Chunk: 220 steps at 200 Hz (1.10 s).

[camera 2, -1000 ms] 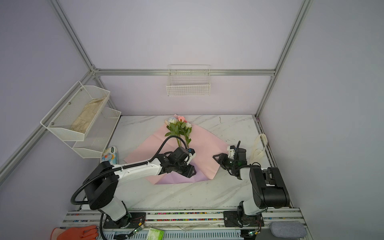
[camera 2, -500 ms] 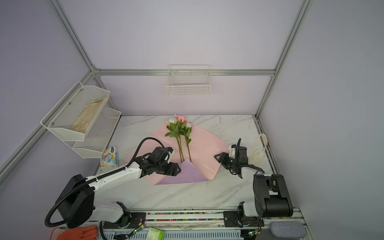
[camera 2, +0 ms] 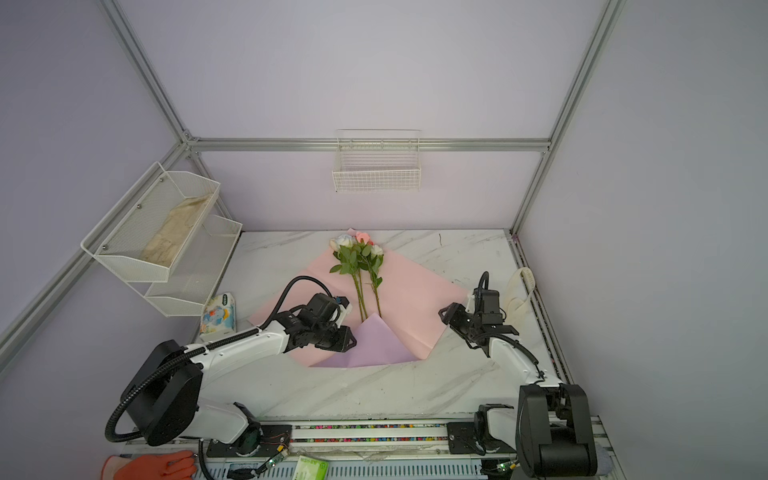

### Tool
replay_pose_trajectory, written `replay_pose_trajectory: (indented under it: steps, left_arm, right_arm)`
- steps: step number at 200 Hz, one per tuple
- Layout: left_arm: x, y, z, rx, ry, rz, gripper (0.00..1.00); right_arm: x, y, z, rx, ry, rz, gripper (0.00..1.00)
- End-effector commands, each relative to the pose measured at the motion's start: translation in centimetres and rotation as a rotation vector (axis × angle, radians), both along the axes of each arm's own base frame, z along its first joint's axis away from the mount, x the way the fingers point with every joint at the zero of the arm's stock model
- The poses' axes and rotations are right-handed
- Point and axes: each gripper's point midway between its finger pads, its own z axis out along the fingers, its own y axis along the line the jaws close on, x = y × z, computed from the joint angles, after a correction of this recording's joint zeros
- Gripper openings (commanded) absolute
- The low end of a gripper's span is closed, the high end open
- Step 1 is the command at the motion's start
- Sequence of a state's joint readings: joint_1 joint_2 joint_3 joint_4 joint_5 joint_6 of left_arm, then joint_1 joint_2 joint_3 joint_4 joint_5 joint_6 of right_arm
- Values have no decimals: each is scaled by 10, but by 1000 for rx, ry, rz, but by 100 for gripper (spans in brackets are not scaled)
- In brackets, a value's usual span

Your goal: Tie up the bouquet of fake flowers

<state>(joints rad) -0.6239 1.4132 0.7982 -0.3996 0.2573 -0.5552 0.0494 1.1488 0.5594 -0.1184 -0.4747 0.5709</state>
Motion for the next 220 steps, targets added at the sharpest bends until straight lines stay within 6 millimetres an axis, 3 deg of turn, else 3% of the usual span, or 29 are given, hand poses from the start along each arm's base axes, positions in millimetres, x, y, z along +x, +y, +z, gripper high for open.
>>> replay_pose_trajectory:
  steps: [1,26,49,70,106,119,135,163,187,220]
  left_arm:
    - [0,12,-3,-29,-2,61,13]
    - [-3,15,-12,-28,20,75,11]
    - [-7,22,-25,6,52,104,5]
    - [-9,26,-31,8,59,122,2]
    - [-11,35,-38,34,63,158,0]
    - [-11,34,-39,36,68,157,0]
    - [-9,33,-41,39,74,154,0]
    - [-9,32,-52,62,106,150,0]
    - [-8,32,-53,68,112,152,0]
    - [-8,32,-53,69,116,154,0]
  right_arm:
    - [-14,30,13,-5,-8,144,57]
    - [-28,79,13,5,14,319,54]
    - [-43,121,9,6,32,456,46]
    - [-57,146,4,-25,51,547,39]
    - [-57,140,2,-161,50,522,42]
    - [-55,138,10,-155,24,501,45]
    - [-64,150,16,-84,10,557,42]
    - [-80,160,-15,-97,115,640,29]
    - [-85,174,-30,-95,144,672,23]
    - [-82,164,-54,-180,200,633,20]
